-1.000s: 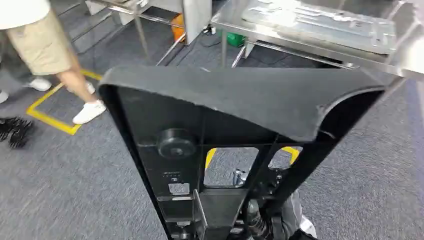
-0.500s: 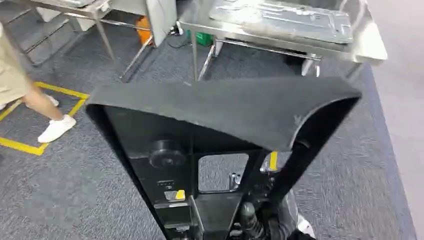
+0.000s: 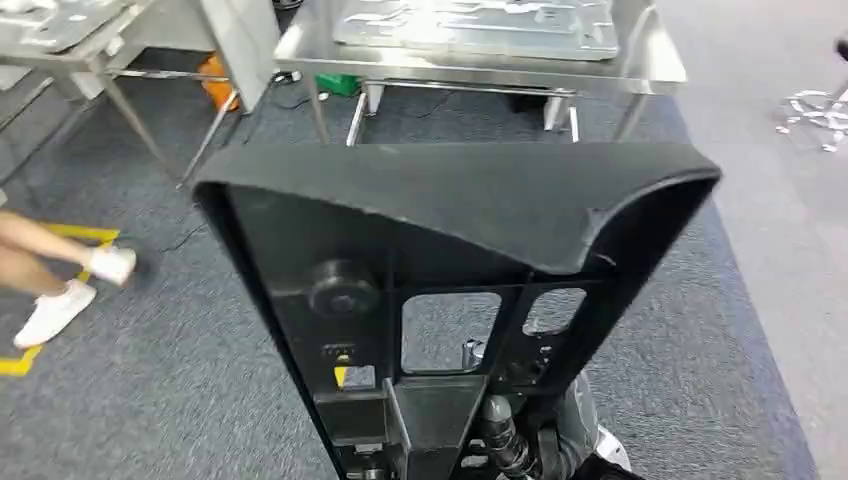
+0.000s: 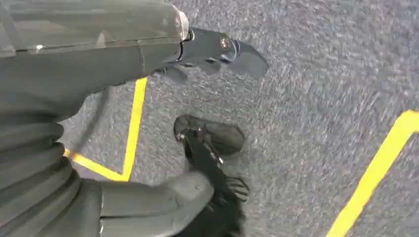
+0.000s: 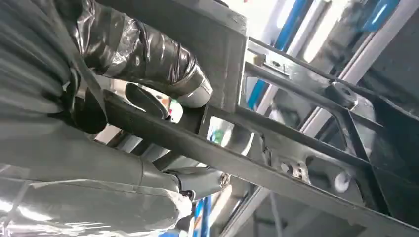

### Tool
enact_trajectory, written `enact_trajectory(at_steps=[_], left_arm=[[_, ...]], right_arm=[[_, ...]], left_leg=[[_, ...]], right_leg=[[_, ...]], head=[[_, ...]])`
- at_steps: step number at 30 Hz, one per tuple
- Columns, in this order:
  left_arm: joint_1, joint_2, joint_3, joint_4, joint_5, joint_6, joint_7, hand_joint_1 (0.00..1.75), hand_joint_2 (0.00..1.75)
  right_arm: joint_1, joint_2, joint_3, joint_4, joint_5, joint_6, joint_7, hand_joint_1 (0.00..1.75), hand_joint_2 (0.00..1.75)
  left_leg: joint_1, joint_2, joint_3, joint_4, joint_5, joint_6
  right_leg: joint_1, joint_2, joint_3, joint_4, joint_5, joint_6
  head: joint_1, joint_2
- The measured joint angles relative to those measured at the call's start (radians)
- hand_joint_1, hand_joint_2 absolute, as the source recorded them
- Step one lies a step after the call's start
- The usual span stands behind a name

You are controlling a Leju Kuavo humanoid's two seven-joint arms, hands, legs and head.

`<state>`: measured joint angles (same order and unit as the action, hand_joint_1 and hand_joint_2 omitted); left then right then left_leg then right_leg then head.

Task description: Take the parts from the cabinet and place them on the table.

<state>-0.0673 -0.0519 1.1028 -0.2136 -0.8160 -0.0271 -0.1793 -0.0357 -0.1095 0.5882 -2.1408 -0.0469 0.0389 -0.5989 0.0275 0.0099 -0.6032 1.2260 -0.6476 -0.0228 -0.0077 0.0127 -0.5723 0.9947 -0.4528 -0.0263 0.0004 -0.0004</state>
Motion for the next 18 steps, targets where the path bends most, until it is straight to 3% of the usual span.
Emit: enact_trajectory(at_steps=[1,2,4,5,6,7,8,10,11,12,13,14,15,16,17,18], left_arm=[[0.004,0.000,0.000,0.000,0.000,0.000,0.000,0.00,1.75],[0.007,0.000,0.001,0.000,0.001,0.000,0.000,0.00,1.75],[0.006,0.000,0.003,0.000,0.005,-0.001,0.002,0.00,1.75],[0.006,0.001,0.004,0.000,0.006,-0.002,0.002,0.00,1.75],[0.007,0.002,0.005,0.000,0.007,-0.004,0.003,0.00,1.75],[0.007,0.003,0.007,0.000,0.008,-0.004,0.003,0.00,1.75],[0.003,0.003,0.007,0.000,0.010,-0.006,0.007,0.00,1.75],[-0.001,0.003,0.010,0.000,0.021,-0.012,0.016,0.00,1.75],[-0.003,0.003,0.013,0.000,0.023,-0.015,0.018,0.00,1.75],[-0.004,0.001,0.014,0.000,0.023,-0.018,0.018,0.00,1.75],[-0.002,0.001,0.016,0.000,0.023,-0.019,0.018,0.00,1.75],[0.001,0.002,0.019,0.000,0.023,-0.021,0.018,0.00,1.75],[0.004,0.002,0.022,0.000,0.023,-0.022,0.019,0.00,1.75],[0.006,0.002,0.026,0.000,0.023,-0.024,0.019,0.00,1.75],[0.007,0.002,0.029,0.000,0.023,-0.025,0.017,0.00,1.75],[0.007,0.002,0.031,0.000,0.022,-0.027,0.014,0.00,1.75]], right_arm=[[0.000,0.000,0.000,0.002,0.000,0.000,0.000,1.75,1.75],[0.000,0.000,0.000,0.003,0.000,0.000,0.000,1.75,1.75],[0.000,0.000,0.000,0.003,-0.001,0.003,0.002,1.75,1.75],[0.000,0.000,0.000,0.003,-0.002,0.007,0.002,1.75,1.75],[0.000,0.000,0.000,0.003,-0.002,0.011,0.002,1.75,1.75],[-0.001,0.000,0.000,0.005,-0.003,0.013,0.003,1.75,1.75],[0.000,-0.001,-0.001,0.005,-0.003,0.016,0.005,1.75,1.75],[0.002,-0.002,-0.004,0.005,-0.006,0.020,0.007,1.75,1.75],[0.001,-0.003,-0.005,0.005,-0.008,0.023,0.007,1.75,1.75],[0.003,-0.005,-0.008,0.005,-0.009,0.024,0.007,1.75,1.75],[-0.002,-0.006,-0.010,0.005,-0.009,0.027,0.006,1.75,1.75],[-0.003,-0.006,-0.011,0.005,-0.009,0.029,0.006,1.75,1.75],[-0.002,-0.006,-0.013,0.006,-0.009,0.030,0.006,1.75,1.75],[-0.002,-0.006,-0.014,0.007,-0.008,0.030,0.006,1.75,1.75],[-0.002,-0.006,-0.014,0.009,-0.006,0.029,0.006,1.75,1.75],[-0.002,-0.006,-0.014,0.011,-0.004,0.027,0.006,1.75,1.75]], left_leg=[[-0.001,-0.003,-0.039,0.065,-0.015,0.000],[-0.001,-0.003,-0.056,0.080,0.000,0.001],[-0.002,-0.008,-0.024,-0.021,0.088,0.009],[-0.003,-0.022,0.011,-0.114,0.147,0.015],[-0.003,-0.059,0.039,-0.195,0.184,0.023],[-0.004,-0.077,0.046,-0.216,0.172,0.031],[-0.007,-0.070,0.051,-0.221,0.167,0.030],[-0.013,-0.065,0.053,-0.224,0.166,0.038],[-0.004,-0.061,0.057,-0.233,0.172,0.046],[-0.001,-0.049,0.061,-0.241,0.177,0.050],[0.001,-0.046,0.062,-0.242,0.177,0.057],[-0.001,-0.038,0.062,-0.242,0.175,0.061],[-0.002,-0.031,0.062,-0.241,0.174,0.061],[-0.002,-0.024,0.062,-0.240,0.171,0.061],[-0.001,-0.018,0.063,-0.240,0.167,0.059],[0.000,-0.015,0.067,-0.239,0.164,0.056]], right_leg=[[0.003,0.014,0.000,0.002,-0.001,-0.002],[0.006,0.029,0.002,0.004,-0.003,-0.003],[0.007,0.056,0.013,0.004,-0.008,-0.001],[0.008,0.068,0.020,0.005,-0.012,0.001],[0.007,0.078,0.024,0.006,-0.016,0.003],[0.014,0.081,0.023,0.012,-0.021,0.010],[0.006,0.093,0.017,0.012,-0.020,0.016],[0.000,0.102,0.014,0.007,-0.019,0.029],[0.006,0.107,0.013,0.007,-0.020,0.036],[0.004,0.071,0.011,0.025,-0.031,0.039],[0.005,0.030,-0.010,0.066,-0.060,0.046],[0.000,0.009,-0.050,0.140,-0.101,0.053],[-0.005,0.001,-0.094,0.223,-0.138,0.057],[-0.008,-0.002,-0.131,0.289,-0.158,0.062],[-0.011,-0.004,-0.152,0.318,-0.153,0.065],[-0.015,-0.005,-0.147,0.300,-0.125,0.069]], head=[[0.000,0.000],[0.000,0.000],[0.000,0.000],[0.000,0.000],[0.000,0.000],[0.001,0.000],[0.000,0.000],[0.000,0.000],[0.000,0.000],[0.000,0.000],[0.001,0.000],[0.001,0.000],[0.000,0.000],[0.001,0.000],[0.000,0.000],[0.001,0.000]])
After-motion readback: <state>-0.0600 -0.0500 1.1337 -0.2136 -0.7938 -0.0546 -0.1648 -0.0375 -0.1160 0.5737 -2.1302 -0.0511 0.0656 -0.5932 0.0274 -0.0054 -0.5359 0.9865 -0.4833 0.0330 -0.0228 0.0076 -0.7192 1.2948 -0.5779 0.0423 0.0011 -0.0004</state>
